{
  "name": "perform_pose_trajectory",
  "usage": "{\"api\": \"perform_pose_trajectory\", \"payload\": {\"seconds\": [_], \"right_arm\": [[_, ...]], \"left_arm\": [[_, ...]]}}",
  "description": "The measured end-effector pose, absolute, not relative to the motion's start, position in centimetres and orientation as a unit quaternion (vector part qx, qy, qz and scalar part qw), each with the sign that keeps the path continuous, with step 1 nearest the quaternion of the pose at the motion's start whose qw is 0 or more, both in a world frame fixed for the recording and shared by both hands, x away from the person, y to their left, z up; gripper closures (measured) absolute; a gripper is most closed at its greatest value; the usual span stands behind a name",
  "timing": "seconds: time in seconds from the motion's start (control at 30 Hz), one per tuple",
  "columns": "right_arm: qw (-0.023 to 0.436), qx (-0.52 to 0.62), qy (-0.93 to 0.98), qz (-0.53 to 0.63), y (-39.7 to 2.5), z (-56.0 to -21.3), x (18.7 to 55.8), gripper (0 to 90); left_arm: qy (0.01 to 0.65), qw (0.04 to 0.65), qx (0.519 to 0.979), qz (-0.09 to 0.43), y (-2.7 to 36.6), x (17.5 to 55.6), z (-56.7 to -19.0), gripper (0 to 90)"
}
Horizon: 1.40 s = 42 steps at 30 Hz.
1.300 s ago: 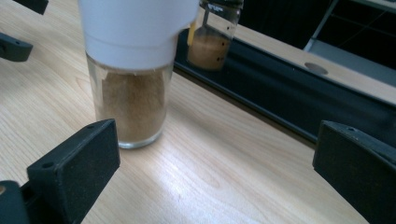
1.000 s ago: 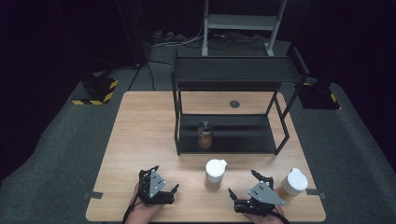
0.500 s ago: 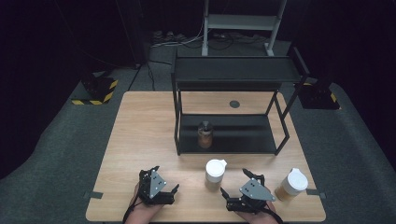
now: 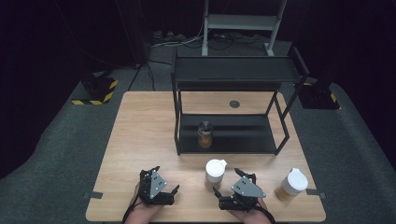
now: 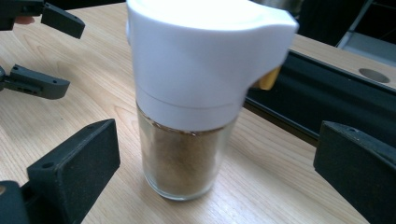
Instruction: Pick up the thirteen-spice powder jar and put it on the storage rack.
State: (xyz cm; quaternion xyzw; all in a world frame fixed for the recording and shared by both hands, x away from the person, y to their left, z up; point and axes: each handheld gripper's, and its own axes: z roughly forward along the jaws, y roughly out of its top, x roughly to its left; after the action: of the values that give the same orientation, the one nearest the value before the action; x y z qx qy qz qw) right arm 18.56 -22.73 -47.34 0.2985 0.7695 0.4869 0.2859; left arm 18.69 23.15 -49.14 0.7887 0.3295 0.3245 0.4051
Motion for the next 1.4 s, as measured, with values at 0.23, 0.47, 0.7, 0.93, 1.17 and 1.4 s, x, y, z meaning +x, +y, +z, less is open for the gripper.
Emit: {"api": "perform_pose_trajectory", "payload": {"seconds": [0.23,0.47,0.7,0.93,1.17,1.4], "right_arm": [[0.285,0.304,0.767,0.488,-21.8,-47.5,18.9,0.0],[0.275,0.310,0.763,0.496,-21.3,-47.8,19.5,0.5],[0.258,0.313,0.764,0.502,-21.0,-48.1,20.3,8.1],[0.252,0.315,0.757,0.514,-20.8,-48.5,20.7,18.5],[0.246,0.315,0.755,0.520,-20.9,-48.7,21.1,23.8],[0.243,0.316,0.748,0.530,-21.2,-48.6,21.1,28.1]], "left_arm": [[0.325,0.404,0.791,0.324,23.2,18.7,-49.1,1.4],[0.323,0.407,0.791,0.323,23.3,18.7,-49.2,1.4],[0.322,0.410,0.791,0.320,23.5,18.8,-49.2,1.4],[0.320,0.412,0.791,0.319,23.5,18.8,-49.2,1.4],[0.316,0.411,0.793,0.320,23.5,18.8,-49.2,1.4],[0.314,0.410,0.794,0.321,23.5,18.7,-49.2,1.4]]}}
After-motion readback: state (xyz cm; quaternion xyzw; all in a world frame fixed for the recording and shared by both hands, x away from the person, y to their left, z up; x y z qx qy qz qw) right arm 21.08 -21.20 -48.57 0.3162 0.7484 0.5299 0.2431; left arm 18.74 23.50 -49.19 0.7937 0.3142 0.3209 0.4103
